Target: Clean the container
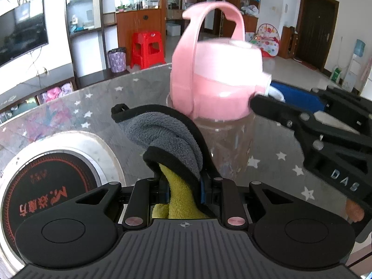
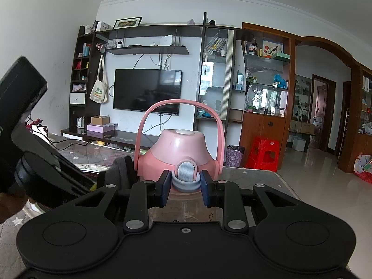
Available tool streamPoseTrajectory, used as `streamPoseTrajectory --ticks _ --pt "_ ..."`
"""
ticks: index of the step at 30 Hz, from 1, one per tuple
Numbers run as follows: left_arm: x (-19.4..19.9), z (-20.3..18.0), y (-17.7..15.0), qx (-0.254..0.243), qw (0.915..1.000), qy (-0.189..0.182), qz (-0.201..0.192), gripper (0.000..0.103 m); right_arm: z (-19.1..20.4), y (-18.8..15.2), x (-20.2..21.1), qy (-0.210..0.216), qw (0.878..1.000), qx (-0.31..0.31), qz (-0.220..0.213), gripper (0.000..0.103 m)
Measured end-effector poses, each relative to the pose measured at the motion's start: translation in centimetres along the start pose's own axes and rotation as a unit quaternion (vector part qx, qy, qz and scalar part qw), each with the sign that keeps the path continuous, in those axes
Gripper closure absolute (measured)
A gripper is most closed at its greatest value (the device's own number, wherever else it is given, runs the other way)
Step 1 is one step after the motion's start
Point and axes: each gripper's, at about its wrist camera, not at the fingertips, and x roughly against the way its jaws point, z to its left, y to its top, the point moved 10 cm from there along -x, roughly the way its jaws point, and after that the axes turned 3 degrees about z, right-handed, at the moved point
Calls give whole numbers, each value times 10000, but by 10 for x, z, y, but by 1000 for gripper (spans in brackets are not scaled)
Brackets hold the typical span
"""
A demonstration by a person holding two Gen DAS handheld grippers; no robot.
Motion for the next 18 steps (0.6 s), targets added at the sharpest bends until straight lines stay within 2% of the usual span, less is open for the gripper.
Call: streamPoseTrajectory --ticks 18 --pt "-23 5 -22 183 9993 -52 320 81 4 5 -3 2 10000 -10 -3 74"
